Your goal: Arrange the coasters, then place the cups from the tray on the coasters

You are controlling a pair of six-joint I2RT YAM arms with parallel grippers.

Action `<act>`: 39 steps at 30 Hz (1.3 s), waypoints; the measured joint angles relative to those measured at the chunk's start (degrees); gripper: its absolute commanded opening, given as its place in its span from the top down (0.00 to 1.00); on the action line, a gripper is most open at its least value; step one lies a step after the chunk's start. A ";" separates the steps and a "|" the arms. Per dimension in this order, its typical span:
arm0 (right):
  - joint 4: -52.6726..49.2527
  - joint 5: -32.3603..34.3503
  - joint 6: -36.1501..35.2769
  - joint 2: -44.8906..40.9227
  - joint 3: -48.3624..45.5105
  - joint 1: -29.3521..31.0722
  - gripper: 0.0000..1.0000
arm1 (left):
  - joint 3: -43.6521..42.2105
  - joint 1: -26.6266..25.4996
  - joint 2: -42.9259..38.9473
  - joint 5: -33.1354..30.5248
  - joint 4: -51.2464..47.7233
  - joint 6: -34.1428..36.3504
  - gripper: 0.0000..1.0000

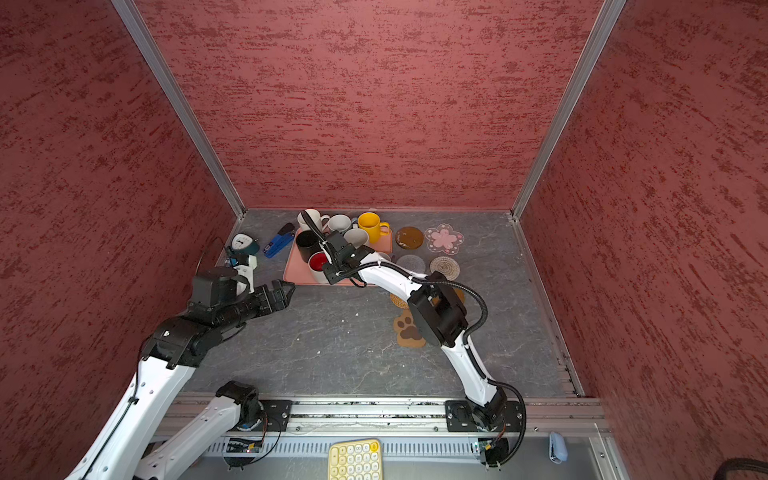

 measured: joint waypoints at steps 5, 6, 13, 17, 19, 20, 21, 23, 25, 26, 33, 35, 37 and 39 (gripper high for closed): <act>-0.72 0.09 0.72 -0.24 0.68 1.22 0.48 | 1.20 0.76 -0.96 -1.20 -1.27 1.40 0.00; -1.16 0.20 0.85 -0.24 1.09 1.40 0.48 | 1.20 0.87 -1.16 -1.31 -1.64 1.53 0.00; -2.91 0.94 1.27 1.20 6.05 1.84 0.49 | 0.66 1.36 -2.38 -1.36 -2.43 2.16 0.00; -4.13 1.79 1.33 4.44 9.49 1.81 0.50 | -0.28 1.73 -2.56 -1.33 -2.49 2.45 0.00; -4.50 2.58 1.46 5.95 11.02 1.77 0.50 | -0.70 1.84 -2.49 -1.33 -2.54 2.60 0.00; -4.63 2.69 1.53 6.32 11.67 1.73 0.50 | -0.79 1.95 -2.47 -1.33 -2.54 2.64 0.00; -4.76 2.75 1.55 6.67 12.13 1.70 0.50 | -0.79 2.08 -2.43 -1.31 -2.51 2.71 0.00; -4.70 2.80 1.57 7.26 12.46 1.66 0.50 | -0.87 2.23 -2.29 -1.27 -2.47 2.89 0.00; -4.70 2.78 1.66 7.63 12.52 1.53 0.49 | -1.07 2.45 -2.23 -1.22 -2.40 3.02 0.00; -4.85 2.80 1.68 7.69 12.52 1.51 0.49 | -1.20 2.54 -2.14 -1.20 -2.32 3.06 0.00; -5.46 2.93 1.64 7.85 12.96 1.40 0.45 | -1.53 3.30 -0.52 -0.26 -1.66 3.48 0.00; -6.27 3.02 1.51 7.85 13.99 1.38 0.44 | -1.53 3.39 -0.24 0.09 -1.42 3.48 0.00; -7.23 3.15 1.44 7.85 15.61 1.33 0.44 | -1.53 3.41 -0.17 0.31 -1.20 3.48 0.00; -8.28 3.32 1.36 7.85 17.77 1.33 0.43 | -1.53 3.41 -0.20 0.48 -1.18 3.48 0.00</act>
